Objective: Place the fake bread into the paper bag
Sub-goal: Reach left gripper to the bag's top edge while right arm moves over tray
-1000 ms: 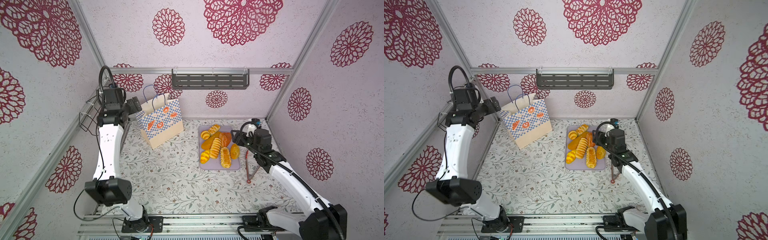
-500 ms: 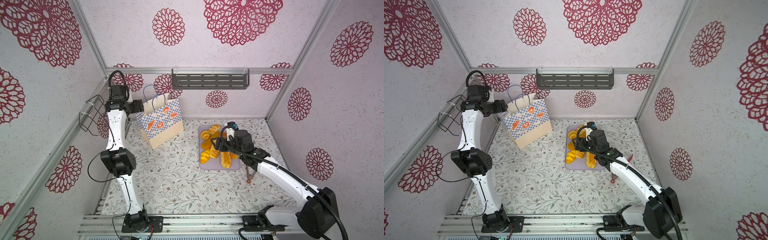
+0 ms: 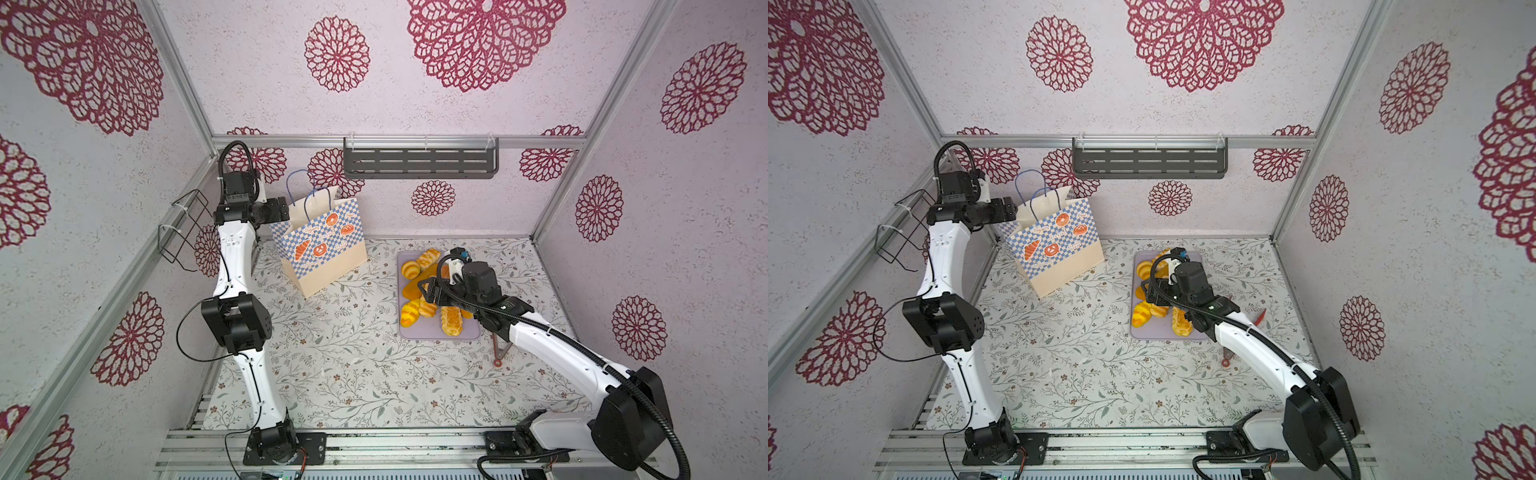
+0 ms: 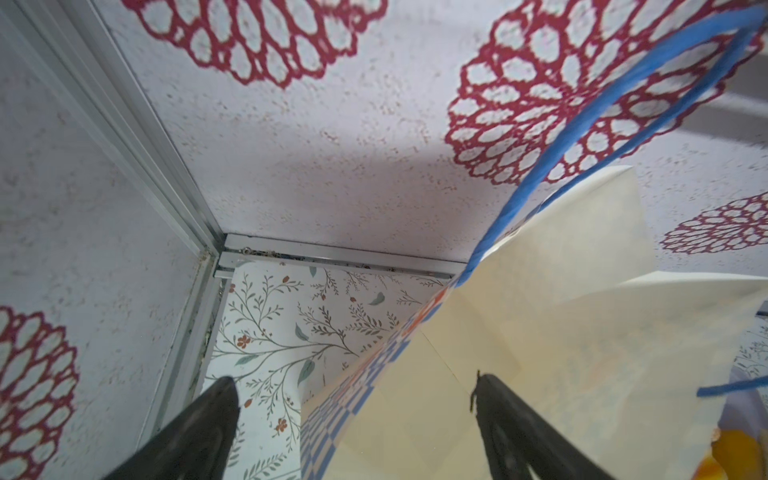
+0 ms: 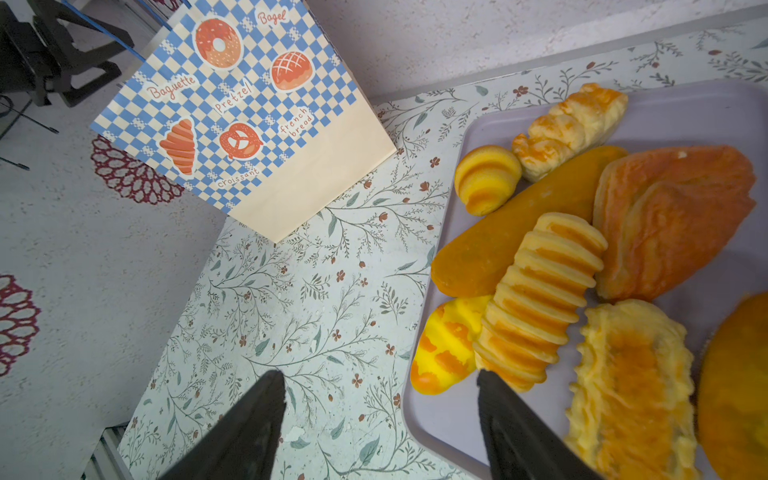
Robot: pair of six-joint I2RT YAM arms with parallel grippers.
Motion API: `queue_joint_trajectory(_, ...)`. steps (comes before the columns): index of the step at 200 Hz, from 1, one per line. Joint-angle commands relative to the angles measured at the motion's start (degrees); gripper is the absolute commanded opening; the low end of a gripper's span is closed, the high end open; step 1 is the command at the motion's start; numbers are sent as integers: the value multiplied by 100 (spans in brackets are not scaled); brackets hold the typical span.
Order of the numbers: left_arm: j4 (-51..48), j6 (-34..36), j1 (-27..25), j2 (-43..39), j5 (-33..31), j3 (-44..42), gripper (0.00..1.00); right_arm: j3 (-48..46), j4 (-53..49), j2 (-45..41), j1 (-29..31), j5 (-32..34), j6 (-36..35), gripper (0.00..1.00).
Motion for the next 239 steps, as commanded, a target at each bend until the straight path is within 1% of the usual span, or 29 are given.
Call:
queue_joint_trajectory(1,190,524,38,258,88,107,92,353,-182,46,38,122,111,76)
queue_joint_trajectory(13,176,612,48,354,168,160,89,507,-294,121,39,99,97,76)
queue_joint_trajectory(38,145,598,64,550,618,295,82,729,-445,270,39,129,121,76)
queue_joint_trajectory(58,163,491,66,664,793,409,73,736,-424,316,53,136,219,76)
queue_joint_trajectory(88,235,345,70,674,971,408,48,612,-344,307,87,204,343,76)
queue_joint_trajectory(122,122,242,65,487,1052,385,28,566,-333,325,92,284,400,76)
queue_joint_trajectory(136,44,149,70,339,1101,336,16,566,-305,331,91,306,398,76)
queue_joint_trajectory(160,-73,-43,62,43,1257,90,0,625,-299,338,92,365,347,76)
queue_joint_trajectory(190,-144,-471,35,-408,1480,-341,0,669,-323,267,91,521,209,76)
queue_joint_trajectory(211,-253,-782,-52,-835,1579,-815,0,859,-596,233,89,855,24,76)
queue_joint_trajectory(221,-288,-830,-159,-1149,1474,-1205,0,958,-754,231,83,1039,-99,76)
queue_joint_trajectory(239,-135,-920,-401,-1963,1006,-2203,0,1154,-1098,222,65,1463,-240,77)
